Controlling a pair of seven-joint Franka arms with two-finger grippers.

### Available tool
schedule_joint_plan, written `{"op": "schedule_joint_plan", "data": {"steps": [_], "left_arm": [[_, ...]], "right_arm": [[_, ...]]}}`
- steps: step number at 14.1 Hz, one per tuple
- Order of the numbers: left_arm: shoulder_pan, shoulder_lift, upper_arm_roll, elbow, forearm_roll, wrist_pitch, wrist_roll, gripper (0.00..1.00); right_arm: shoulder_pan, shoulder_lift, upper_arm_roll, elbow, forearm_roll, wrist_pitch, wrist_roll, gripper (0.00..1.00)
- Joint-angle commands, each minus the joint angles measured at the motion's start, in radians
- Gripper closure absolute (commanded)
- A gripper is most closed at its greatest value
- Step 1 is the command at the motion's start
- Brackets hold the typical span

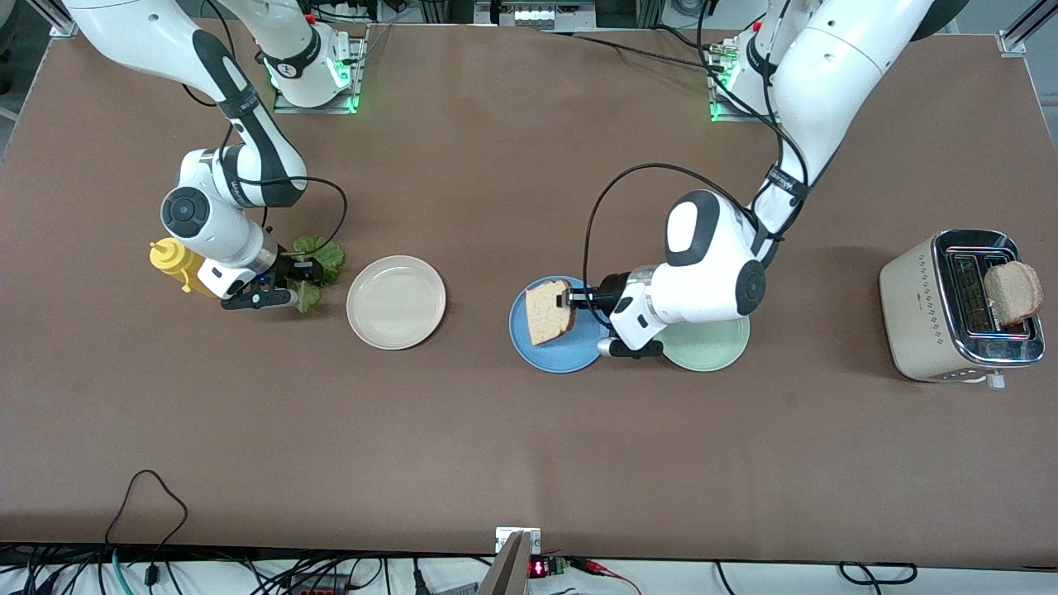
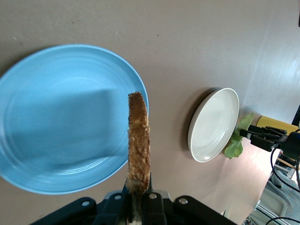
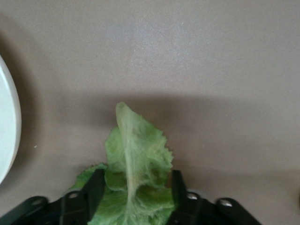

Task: Make sandwich in blue plate with both arms

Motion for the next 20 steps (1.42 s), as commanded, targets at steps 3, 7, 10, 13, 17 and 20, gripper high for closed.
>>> {"op": "schedule_joint_plan", "data": {"steps": [3, 7, 10, 13, 17, 20], "left_arm": [[-0.001, 0.011, 0.002, -0.004, -0.033, 0.015, 0.018, 0.97], [0.006, 0.034, 0.002, 0.000, -0.033, 0.015, 0.067, 0.93], [0.009, 0.048, 0.002, 0.000, -0.033, 0.015, 0.070, 0.73], [0.017, 0.050, 0.006, -0.004, -0.025, 0.014, 0.078, 0.00], [0.054, 0.048, 0.011, -0.027, -0.027, 0.012, 0.162, 0.00], [0.109, 0.036, 0.011, -0.058, -0.027, 0.012, 0.202, 0.00]], "right_arm": [[0.003, 0.009, 0.005, 0.009, 0.006, 0.008, 0.009, 0.93], [0.001, 0.003, 0.005, 0.041, 0.006, -0.023, -0.001, 0.98], [0.000, 0.001, 0.005, 0.110, 0.006, -0.139, -0.001, 0.98], [-0.002, -0.005, 0.005, 0.151, 0.006, -0.199, -0.007, 0.98], [-0.002, -0.049, 0.005, 0.200, 0.009, -0.328, 0.004, 1.00], [0.001, -0.062, 0.009, 0.286, 0.013, -0.481, 0.027, 1.00]]}}
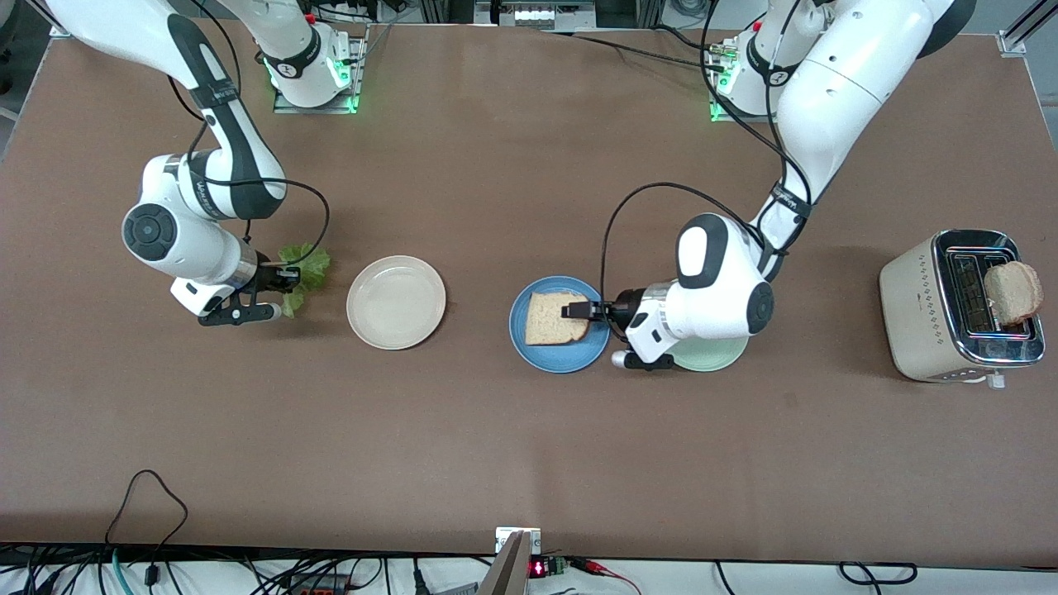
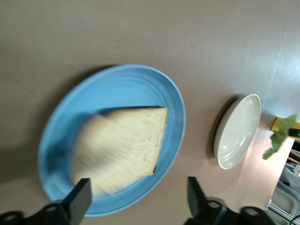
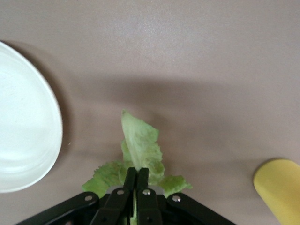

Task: Make sandwich in blue plate with both arms

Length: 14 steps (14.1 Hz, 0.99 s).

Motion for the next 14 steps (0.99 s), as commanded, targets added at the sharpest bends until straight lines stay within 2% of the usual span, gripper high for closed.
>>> {"op": "schedule_joint_plan", "data": {"steps": [1, 3, 5, 7, 9, 11, 14], "left_arm": [[0.058, -0.034, -0.006, -0.045, -0.019, 0.004, 0.056, 0.00], [0.063, -0.083, 0.014, -0.054, -0.010, -0.008, 0.053, 0.00], [0.061, -0.153, 0.069, -0.099, 0.013, -0.009, 0.051, 0.00], [0.064, -0.204, 0.098, -0.117, 0.138, -0.028, 0.044, 0.00], [0.063, -0.265, 0.155, -0.117, 0.249, -0.113, 0.021, 0.00], [0.064, -0.331, 0.203, -0.108, 0.400, -0.181, -0.007, 0.00], [0.066, -0.416, 0.261, -0.078, 0.494, -0.306, -0.079, 0.00]], "right_arm": [[0.005, -0.017, 0.012, 0.090, 0.012, -0.160, 0.065, 1.00], [0.066, -0.017, 0.014, 0.170, 0.026, -0.268, 0.182, 1.00], [0.123, -0.011, 0.016, 0.223, 0.086, -0.311, 0.321, 1.00], [0.192, -0.005, 0.016, 0.244, 0.153, -0.310, 0.490, 1.00], [0.251, 0.016, 0.016, 0.282, 0.234, -0.299, 0.654, 1.00], [0.316, 0.082, 0.016, 0.365, 0.307, -0.282, 0.858, 1.00], [0.417, 0.199, 0.016, 0.466, 0.310, -0.222, 1.093, 1.00]]}}
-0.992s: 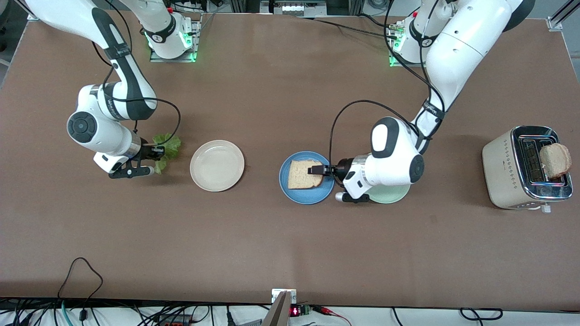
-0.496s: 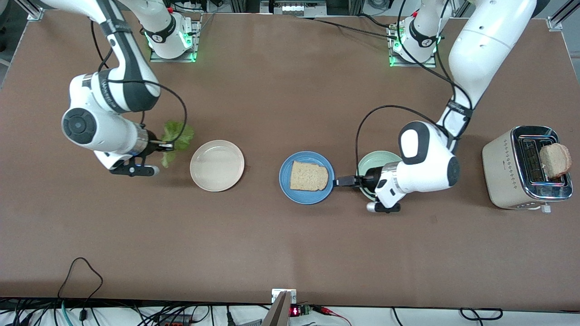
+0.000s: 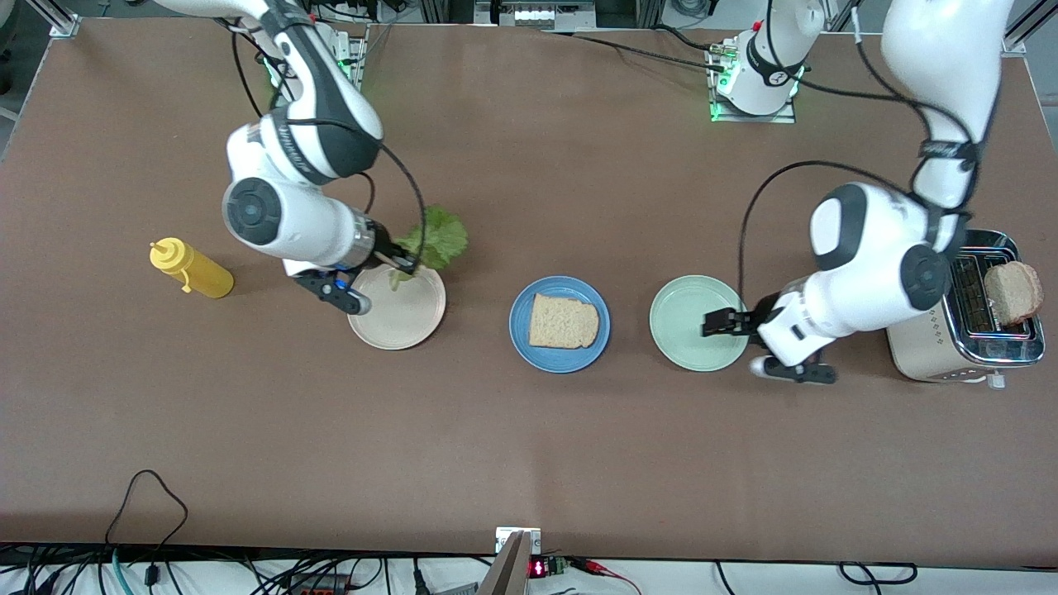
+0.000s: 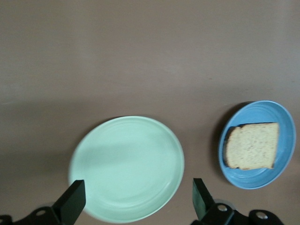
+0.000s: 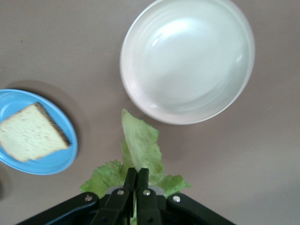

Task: Make sandwich in blue plate with both arms
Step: 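Carry the lettuce over the bread while the left gripper returns to the toaster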

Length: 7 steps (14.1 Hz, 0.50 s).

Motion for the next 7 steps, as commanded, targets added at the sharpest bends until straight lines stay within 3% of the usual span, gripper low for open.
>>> {"op": "schedule_joint_plan", "data": {"steps": [1, 4, 7], "left_arm": [[-0.007, -0.092, 0.062, 0.022, 0.071, -0.138, -0.045, 0.00], [-0.007, -0.093, 0.127, 0.185, 0.131, -0.296, -0.036, 0.00], [-0.004, -0.142, 0.180, 0.232, 0.182, -0.332, 0.035, 0.00]], "right_arm": [[0.079, 0.145, -0.008, 0.134, 0.017, 0.059, 0.199, 1.00], [0.131, 0.237, -0.008, 0.213, 0.020, 0.172, 0.388, 1.00], [0.173, 0.317, -0.007, 0.251, 0.066, 0.332, 0.532, 1.00]]}}
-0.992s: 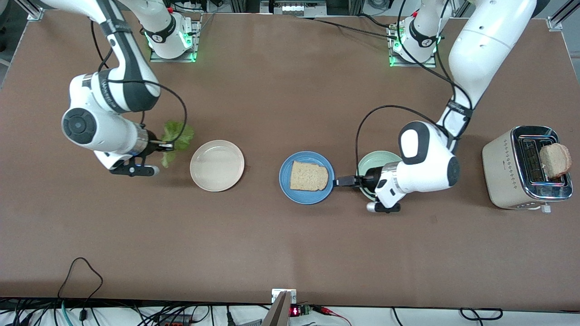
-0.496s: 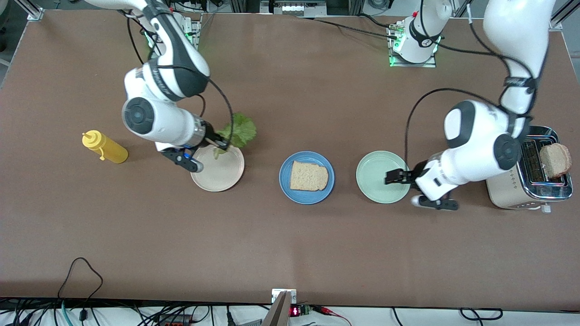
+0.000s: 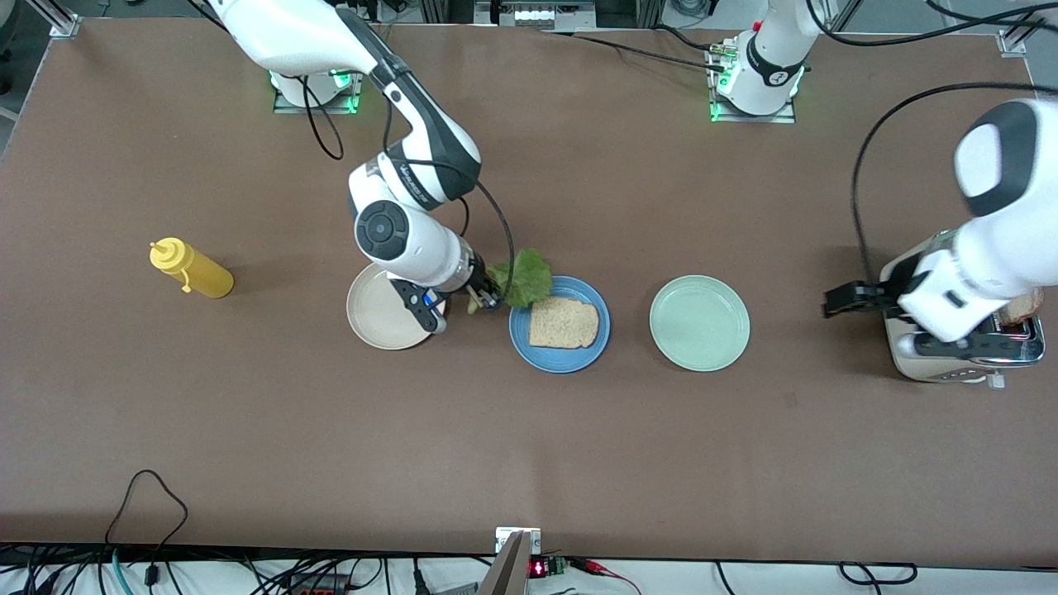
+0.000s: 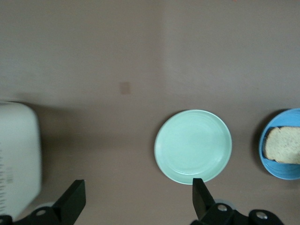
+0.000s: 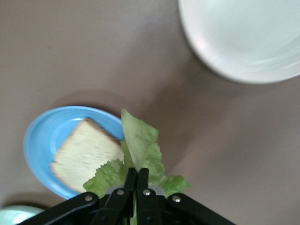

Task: Make sandwich in blue plate with both arms
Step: 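Carry the lettuce over the bread while the left gripper returns to the toaster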

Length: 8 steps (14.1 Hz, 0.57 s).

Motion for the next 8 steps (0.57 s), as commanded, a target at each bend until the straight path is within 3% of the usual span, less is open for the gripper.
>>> {"op": "schedule_joint_plan", "data": {"steps": [1, 5, 8], "left_arm": [[-0.002, -0.057, 0.035, 0.030, 0.052, -0.039, 0.055, 0.00], [0.003, -0.149, 0.033, -0.015, 0.041, -0.160, 0.003, 0.00], [0.001, -0.216, 0.024, -0.108, 0.044, -0.142, -0.009, 0.00]], "right_arm": [[0.041, 0.081, -0.007, 0.072, 0.057, 0.112, 0.117, 1.00], [0.073, 0.168, -0.007, 0.156, 0.123, 0.184, 0.209, 1.00], [0.076, 0.211, -0.005, 0.193, 0.125, 0.186, 0.237, 1.00]]}}
